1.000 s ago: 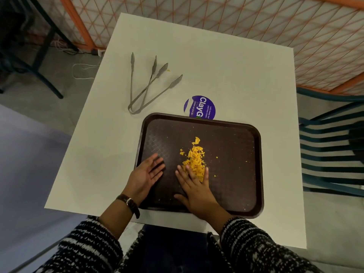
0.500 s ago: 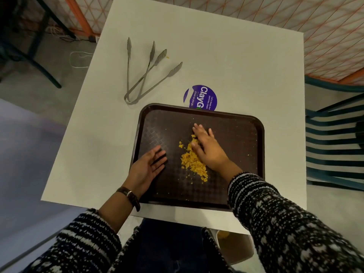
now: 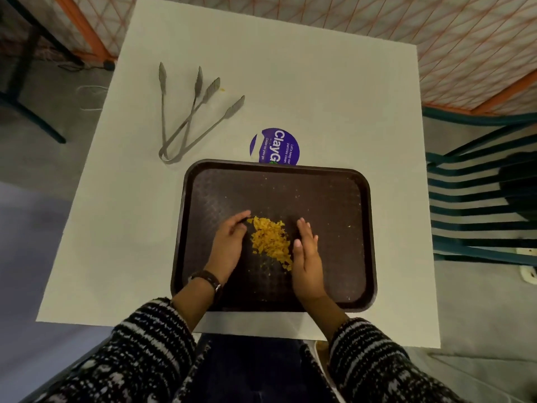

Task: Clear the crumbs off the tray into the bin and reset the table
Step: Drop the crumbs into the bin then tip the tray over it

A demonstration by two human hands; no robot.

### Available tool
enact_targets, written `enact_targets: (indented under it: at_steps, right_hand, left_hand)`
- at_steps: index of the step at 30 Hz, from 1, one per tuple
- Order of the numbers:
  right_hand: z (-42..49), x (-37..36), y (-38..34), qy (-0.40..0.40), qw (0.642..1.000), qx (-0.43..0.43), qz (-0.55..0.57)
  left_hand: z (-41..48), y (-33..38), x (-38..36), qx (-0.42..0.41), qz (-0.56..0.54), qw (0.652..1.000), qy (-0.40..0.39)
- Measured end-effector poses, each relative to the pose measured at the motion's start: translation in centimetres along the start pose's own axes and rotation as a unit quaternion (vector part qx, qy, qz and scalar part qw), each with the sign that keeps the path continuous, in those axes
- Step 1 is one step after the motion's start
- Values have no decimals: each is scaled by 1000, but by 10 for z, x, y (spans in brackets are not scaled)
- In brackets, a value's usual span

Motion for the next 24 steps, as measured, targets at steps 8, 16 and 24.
enact_targets:
  at_steps: [8, 16, 24]
  right_hand:
    - [-36, -29, 2, 8, 996, -90, -12]
    - [-35, -55, -12, 13, 995, -92, 26]
    - [-19, -62, -19, 2, 982, -138, 126]
  left_hand:
    - [19, -6, -41, -219, 395, 885, -112]
    - [12, -30, -57, -236, 434, 850, -182]
    - [5, -42, -66, -136, 252, 934, -212]
Point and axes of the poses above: each hand's wrist, its own z-axis towards the middle knuckle, its own x-axis out of the back of the hand, y = z × x, the point moved 6 cm from there along z, towards the middle knuckle, and after that the axes turned 2 degrees about -z, right-handed, at the moved point
